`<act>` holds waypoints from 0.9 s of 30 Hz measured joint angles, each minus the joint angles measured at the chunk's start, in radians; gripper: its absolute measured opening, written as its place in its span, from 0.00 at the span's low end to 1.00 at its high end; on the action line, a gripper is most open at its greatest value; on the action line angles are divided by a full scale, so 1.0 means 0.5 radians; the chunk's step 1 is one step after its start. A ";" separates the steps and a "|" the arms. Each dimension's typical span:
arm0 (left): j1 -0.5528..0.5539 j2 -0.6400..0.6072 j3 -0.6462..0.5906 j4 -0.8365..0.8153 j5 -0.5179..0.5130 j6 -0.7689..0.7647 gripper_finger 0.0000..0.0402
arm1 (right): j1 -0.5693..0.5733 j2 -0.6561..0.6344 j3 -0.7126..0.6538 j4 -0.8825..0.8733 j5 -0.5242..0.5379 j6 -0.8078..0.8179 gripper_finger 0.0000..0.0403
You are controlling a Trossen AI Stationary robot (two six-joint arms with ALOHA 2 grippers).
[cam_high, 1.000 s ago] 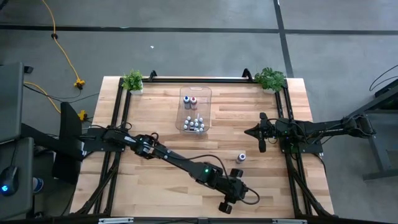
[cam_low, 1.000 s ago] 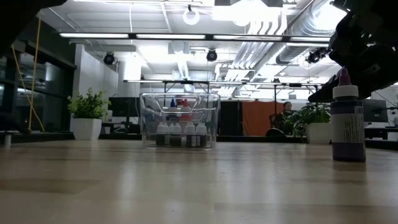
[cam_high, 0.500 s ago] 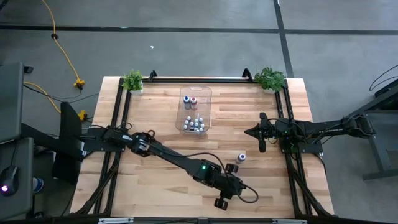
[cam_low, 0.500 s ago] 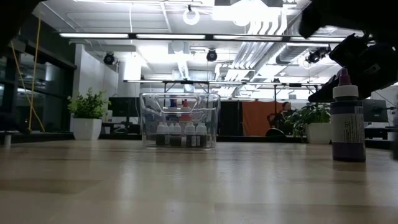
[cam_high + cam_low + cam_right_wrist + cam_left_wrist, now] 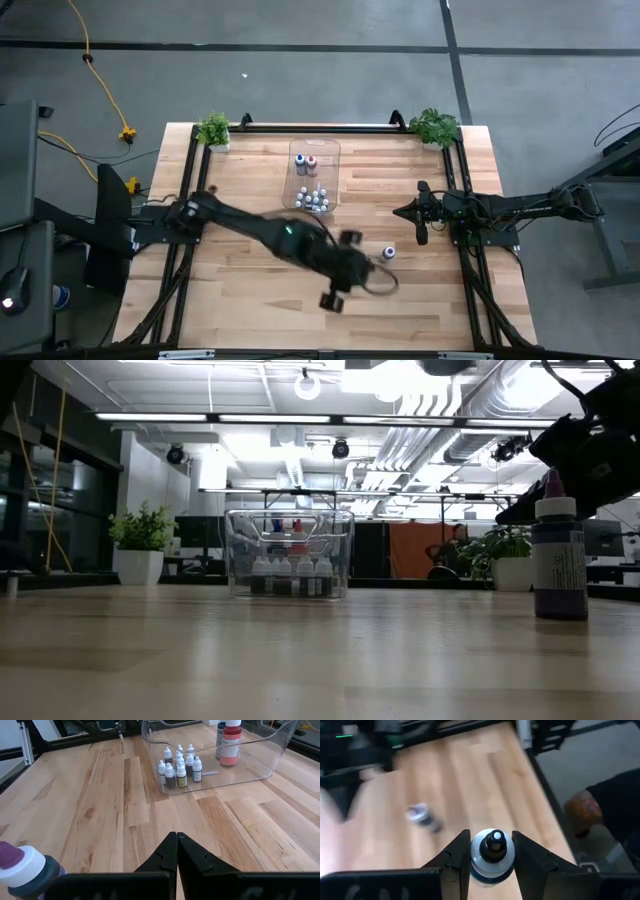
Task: Pick & Place food coloring
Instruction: Put the large black food coloring into the transparent bin
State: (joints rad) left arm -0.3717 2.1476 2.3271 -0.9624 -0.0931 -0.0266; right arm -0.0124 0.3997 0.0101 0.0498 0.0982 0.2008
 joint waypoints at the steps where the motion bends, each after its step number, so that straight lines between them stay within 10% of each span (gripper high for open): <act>1: 0.014 -0.059 0.000 -0.066 -0.032 -0.018 0.26 | 0.000 -0.001 0.000 -0.001 0.000 0.000 0.00; 27: 0.484 -0.452 -0.001 -0.533 -0.768 -0.843 0.26 | -0.001 -0.001 0.000 -0.002 0.000 0.000 0.00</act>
State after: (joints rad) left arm -0.1295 1.9217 2.3268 -1.2290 -0.4770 -0.4479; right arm -0.0128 0.3992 0.0101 0.0490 0.0982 0.2008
